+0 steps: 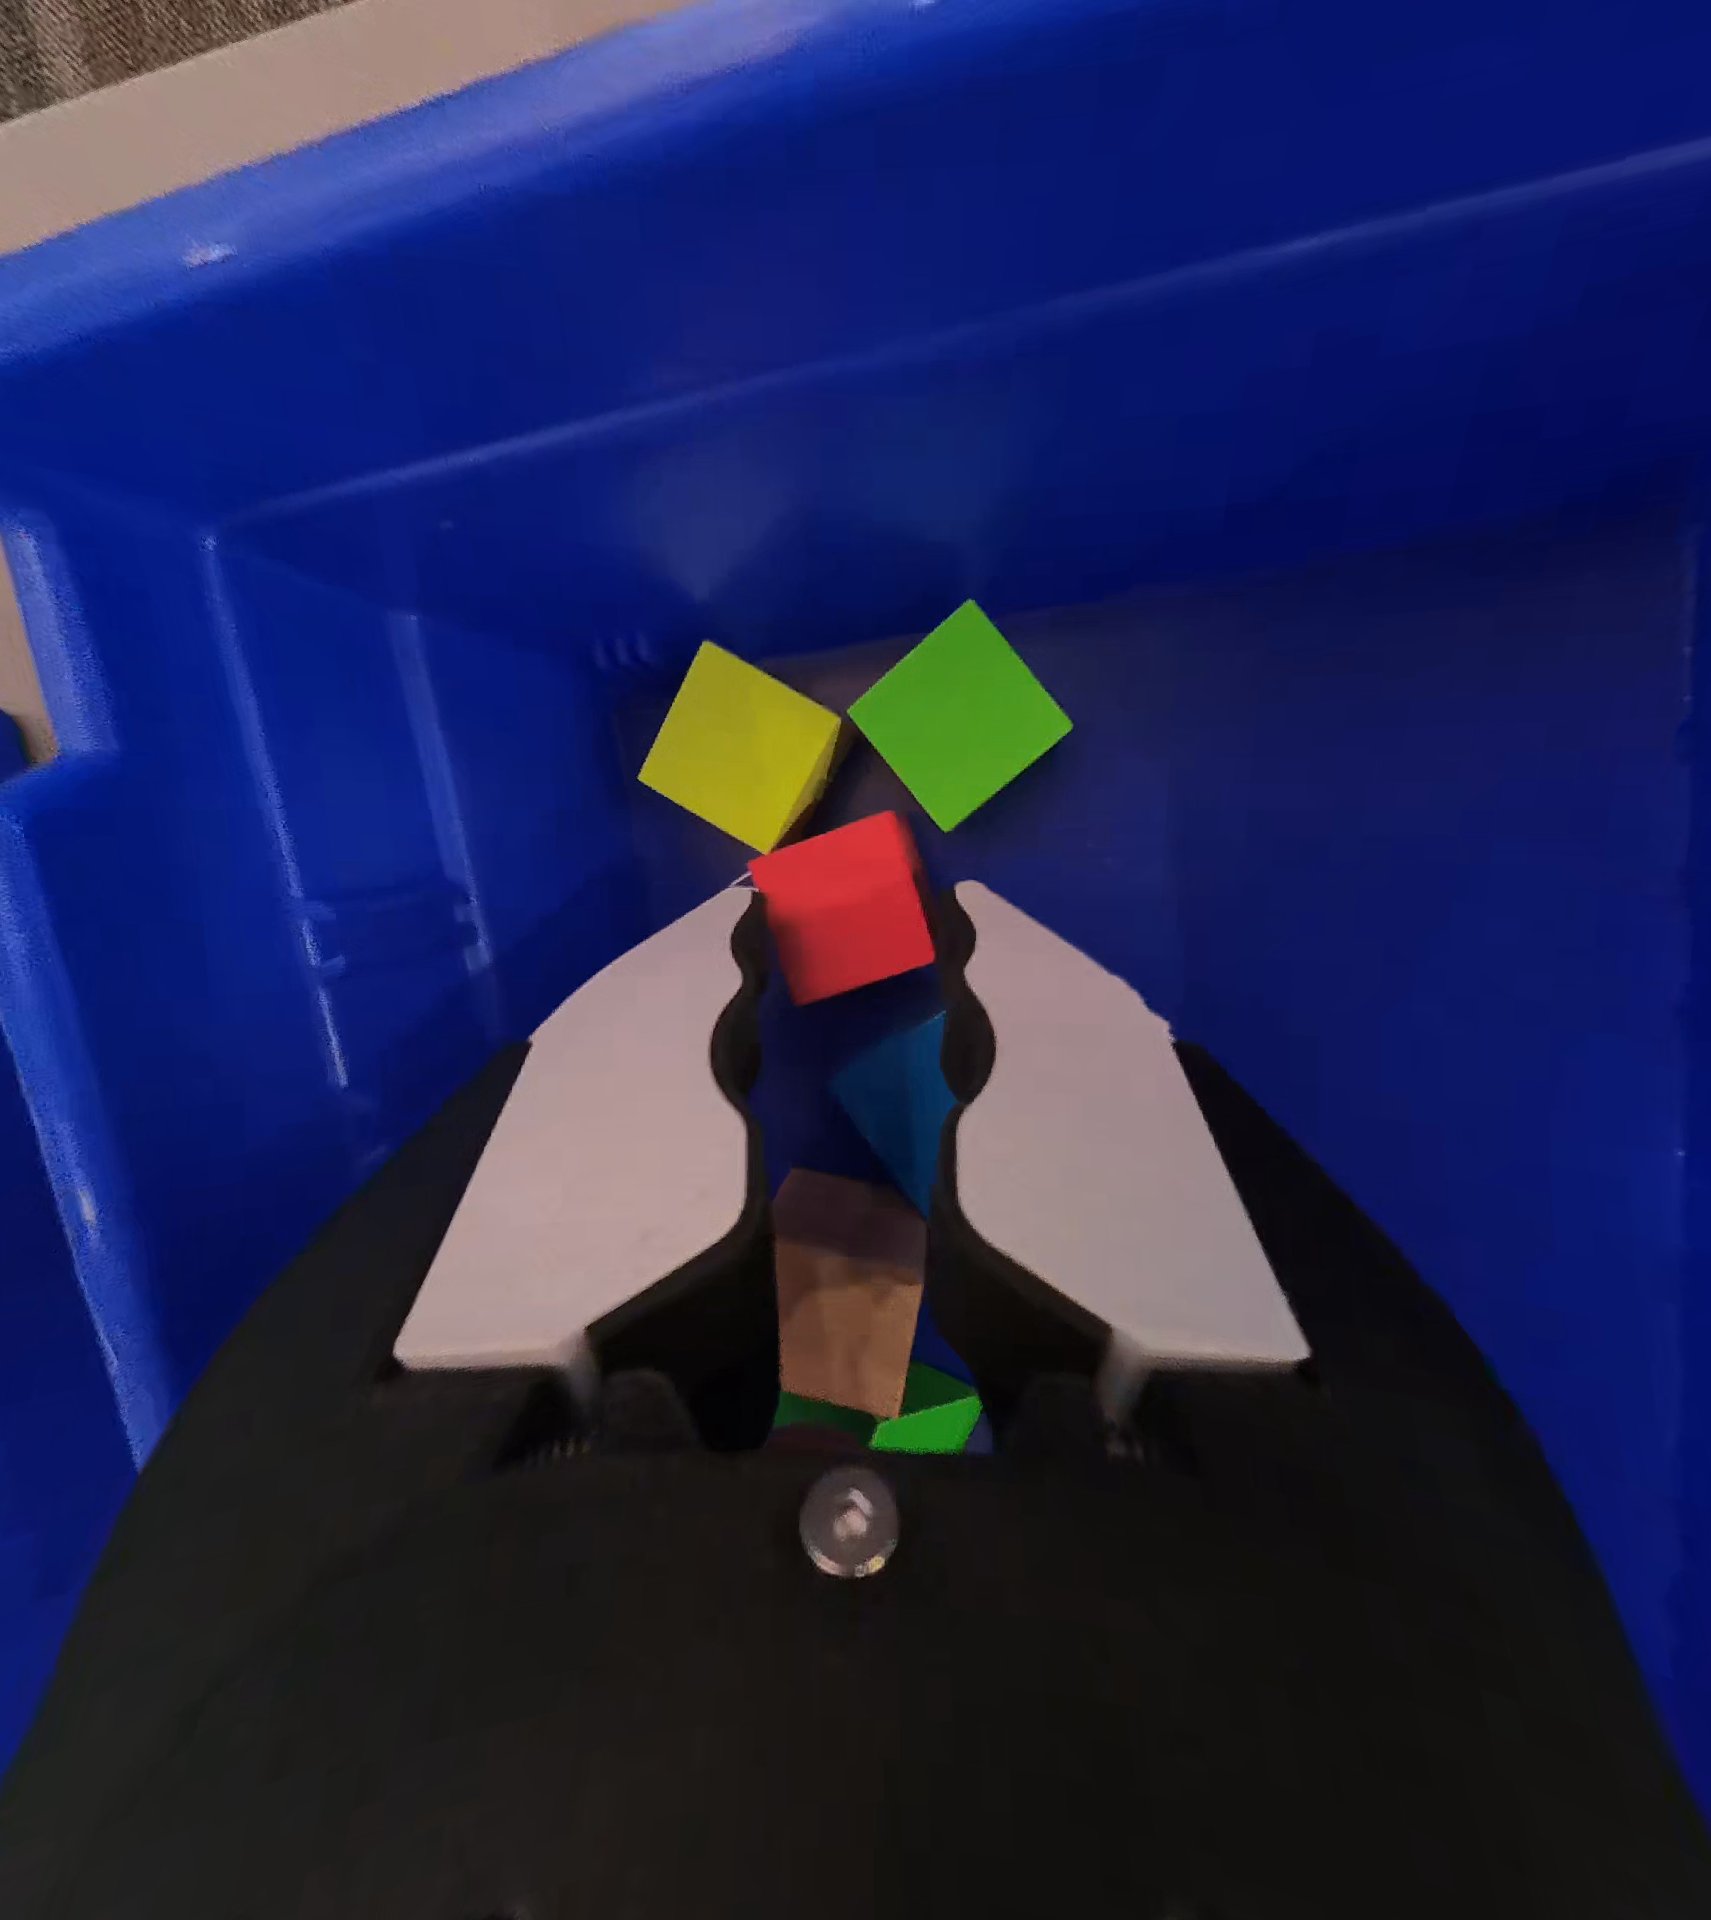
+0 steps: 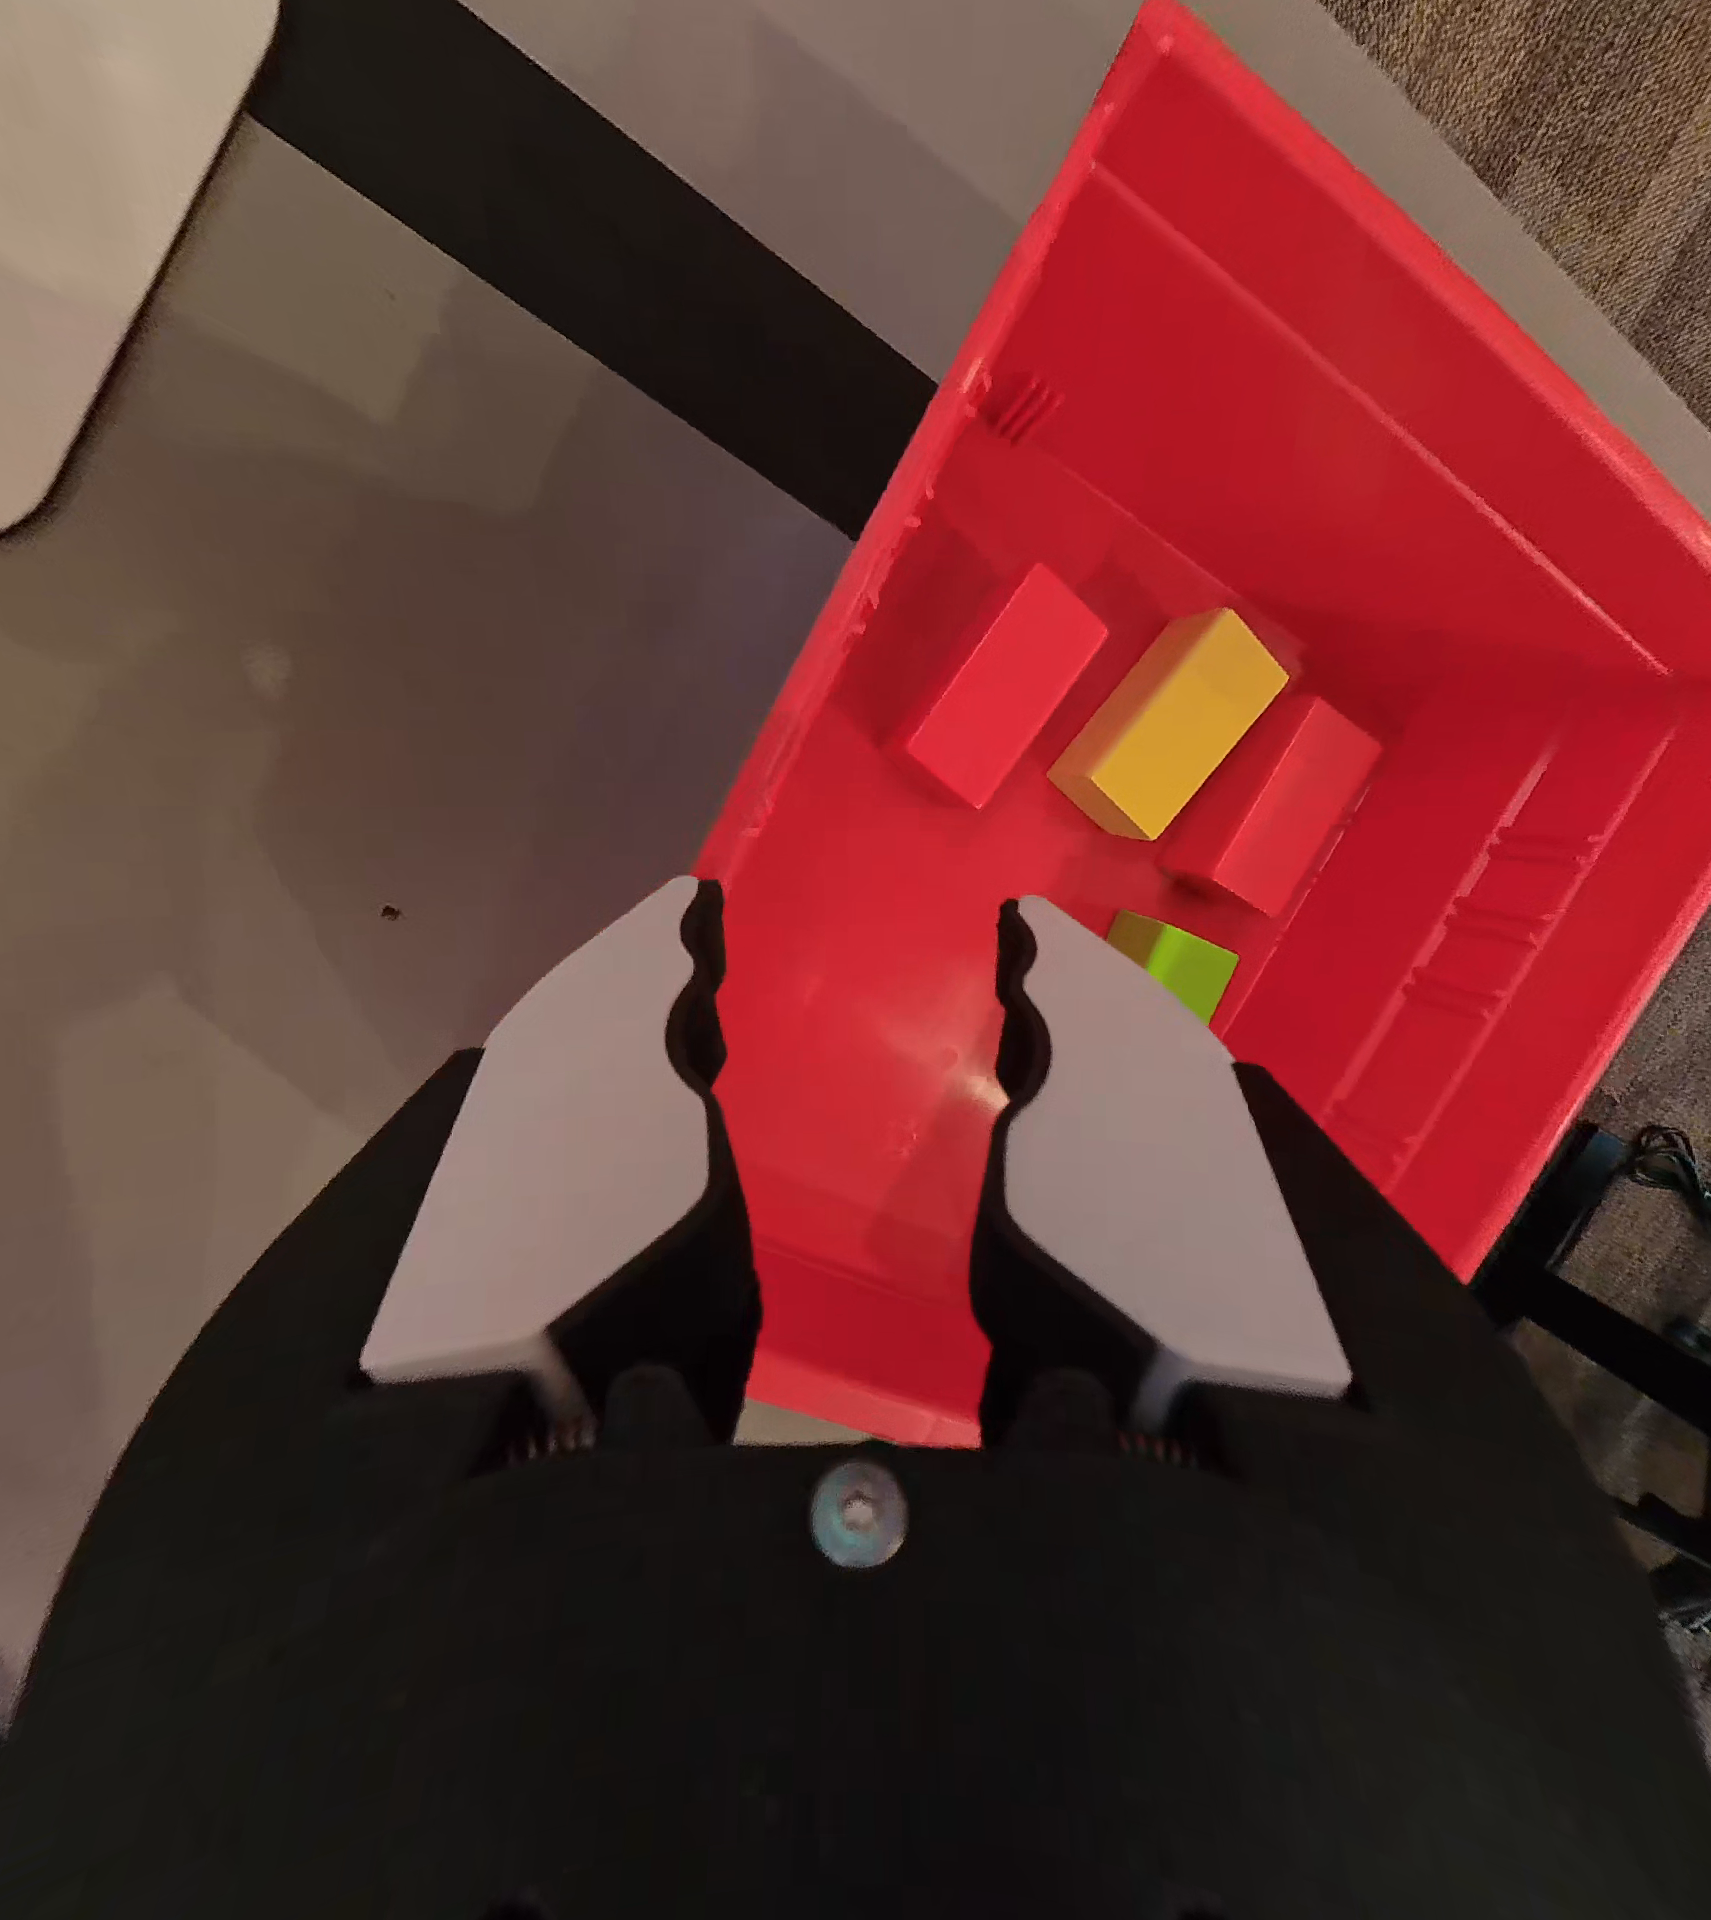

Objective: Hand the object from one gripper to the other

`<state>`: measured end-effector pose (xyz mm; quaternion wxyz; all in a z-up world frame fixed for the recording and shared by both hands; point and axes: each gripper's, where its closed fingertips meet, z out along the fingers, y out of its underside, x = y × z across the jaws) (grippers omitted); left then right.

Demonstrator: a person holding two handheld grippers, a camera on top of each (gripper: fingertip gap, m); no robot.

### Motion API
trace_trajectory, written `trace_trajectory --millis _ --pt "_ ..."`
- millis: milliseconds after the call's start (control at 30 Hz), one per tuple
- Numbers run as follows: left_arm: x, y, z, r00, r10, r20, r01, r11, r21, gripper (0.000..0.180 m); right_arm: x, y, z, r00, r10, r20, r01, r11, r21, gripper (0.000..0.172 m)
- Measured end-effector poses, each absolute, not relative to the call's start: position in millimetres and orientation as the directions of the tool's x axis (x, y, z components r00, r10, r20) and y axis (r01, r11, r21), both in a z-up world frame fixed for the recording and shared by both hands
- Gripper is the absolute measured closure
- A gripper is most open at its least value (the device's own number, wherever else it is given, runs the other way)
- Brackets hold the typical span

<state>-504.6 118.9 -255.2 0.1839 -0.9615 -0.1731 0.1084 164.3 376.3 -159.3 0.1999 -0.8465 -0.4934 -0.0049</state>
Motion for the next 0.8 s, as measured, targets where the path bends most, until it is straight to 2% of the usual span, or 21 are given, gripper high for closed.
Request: trace_trajectory --millis 167,300,367,433,500,600,700,800 --pt "-500 123 -242 0.933 0.347 -0.098 0.266 -0.845 -0.464 0.151 164 376 -143 0.528 0.819 0.226 0.824 -0.429 -0.371 0.120" --pt "-476 139 -181 0.963 0.263 0.066 0.240 -0.711 -0.662 0.151 162 370 -107 0.552 0.794 0.254 0.788 -0.397 -0.471 0.117" --pt "-455 145 -135 0.974 0.165 0.156 0.225 -0.593 -0.773 0.151 152 361 -79 0.550 0.787 0.278 0.764 -0.339 -0.549 0.118" --pt "-423 148 -81 0.988 -0.003 0.154 0.137 -0.446 -0.885 0.151 131 342 -47 0.522 0.806 0.280 0.727 -0.249 -0.640 0.120" --pt "-387 146 -34 0.982 -0.137 0.130 0.081 -0.315 -0.946 0.151 96 311 -15 0.444 0.867 0.227 0.656 -0.142 -0.741 0.121" --pt "-312 139 28 0.923 -0.384 0.031 0.006 -0.068 -0.998 0.152 31 248 27 0.225 0.964 0.143 0.492 0.015 -0.871 0.122" --pt "-234 125 65 0.807 -0.579 -0.111 -0.029 0.150 -0.988 0.152 -23 187 62 -0.008 0.995 0.103 0.274 0.101 -0.956 0.117" --pt "-173 114 78 0.699 -0.690 -0.189 -0.002 0.263 -0.965 0.152 -61 142 81 -0.192 0.977 0.091 0.104 0.112 -0.988 0.113"
